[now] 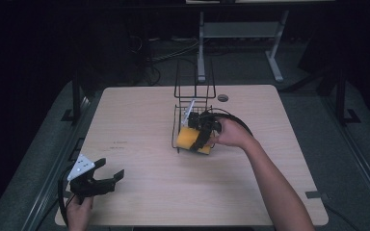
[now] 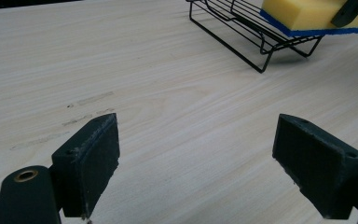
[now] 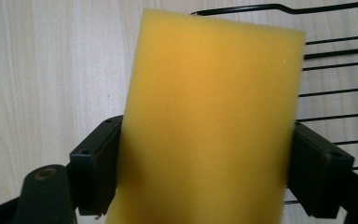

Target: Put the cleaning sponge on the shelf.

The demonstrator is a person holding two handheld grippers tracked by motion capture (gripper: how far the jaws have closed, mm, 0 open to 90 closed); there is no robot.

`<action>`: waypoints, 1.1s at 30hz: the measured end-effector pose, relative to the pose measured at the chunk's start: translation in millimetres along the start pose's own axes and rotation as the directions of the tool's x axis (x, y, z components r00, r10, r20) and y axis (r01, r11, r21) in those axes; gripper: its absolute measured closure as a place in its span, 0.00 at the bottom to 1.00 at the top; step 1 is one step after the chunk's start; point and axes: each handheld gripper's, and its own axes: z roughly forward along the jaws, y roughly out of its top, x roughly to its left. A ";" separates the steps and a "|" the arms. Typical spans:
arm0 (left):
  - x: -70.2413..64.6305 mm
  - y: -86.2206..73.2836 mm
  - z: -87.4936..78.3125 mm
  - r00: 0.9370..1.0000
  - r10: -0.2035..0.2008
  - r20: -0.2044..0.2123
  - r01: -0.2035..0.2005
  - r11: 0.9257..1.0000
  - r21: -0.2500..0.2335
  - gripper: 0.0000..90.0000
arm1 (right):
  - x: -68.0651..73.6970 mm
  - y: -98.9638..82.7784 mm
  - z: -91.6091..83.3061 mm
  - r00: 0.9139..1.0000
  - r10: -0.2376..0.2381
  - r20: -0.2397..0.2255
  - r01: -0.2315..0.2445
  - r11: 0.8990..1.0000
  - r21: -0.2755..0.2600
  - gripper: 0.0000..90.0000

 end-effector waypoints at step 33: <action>-0.6 0.4 2.9 1.000 0.000 0.008 0.000 1.000 0.003 0.16 | -44.2 4.8 21.4 0.999 0.041 0.029 -0.041 0.999 0.023 0.22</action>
